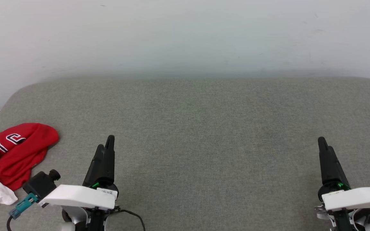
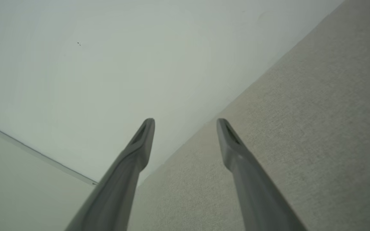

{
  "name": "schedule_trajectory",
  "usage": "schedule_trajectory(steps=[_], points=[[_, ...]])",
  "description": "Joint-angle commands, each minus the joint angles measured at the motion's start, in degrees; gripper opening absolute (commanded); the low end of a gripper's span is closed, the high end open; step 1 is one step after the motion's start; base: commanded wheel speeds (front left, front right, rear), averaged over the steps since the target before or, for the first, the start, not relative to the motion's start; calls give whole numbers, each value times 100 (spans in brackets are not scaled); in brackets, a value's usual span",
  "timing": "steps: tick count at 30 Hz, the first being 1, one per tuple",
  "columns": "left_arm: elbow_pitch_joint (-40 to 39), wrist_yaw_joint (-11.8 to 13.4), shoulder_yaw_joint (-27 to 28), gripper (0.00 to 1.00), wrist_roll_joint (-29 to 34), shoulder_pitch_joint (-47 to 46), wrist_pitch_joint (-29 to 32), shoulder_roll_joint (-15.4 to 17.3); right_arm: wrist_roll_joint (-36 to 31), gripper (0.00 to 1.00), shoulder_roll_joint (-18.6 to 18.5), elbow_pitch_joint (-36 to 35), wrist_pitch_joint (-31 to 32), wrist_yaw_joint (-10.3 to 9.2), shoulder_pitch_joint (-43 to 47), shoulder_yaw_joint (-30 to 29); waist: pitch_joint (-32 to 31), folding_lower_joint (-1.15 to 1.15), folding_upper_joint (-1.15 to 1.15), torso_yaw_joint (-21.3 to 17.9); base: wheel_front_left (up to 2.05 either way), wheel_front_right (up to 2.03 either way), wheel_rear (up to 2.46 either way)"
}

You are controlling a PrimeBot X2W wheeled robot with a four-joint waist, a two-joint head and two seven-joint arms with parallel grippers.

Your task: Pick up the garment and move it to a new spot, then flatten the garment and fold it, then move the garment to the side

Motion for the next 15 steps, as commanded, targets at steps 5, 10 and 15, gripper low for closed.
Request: schedule_trajectory(steps=[5,10,15], points=[[-41,-13,-40,100,749,7,-136,14,-850,100,-3,-109,-123,1,-15,59,-5,0,0,3,0,0,0],[-2,-14,-14,100,1325,7,-227,68,-1669,100,-16,-137,-211,0,-5,98,-6,0,0,14,0,0,0],[-30,-15,-11,100,1884,20,-312,137,-2263,100,-12,-196,-222,0,22,65,-10,0,0,30,0,0,0]])
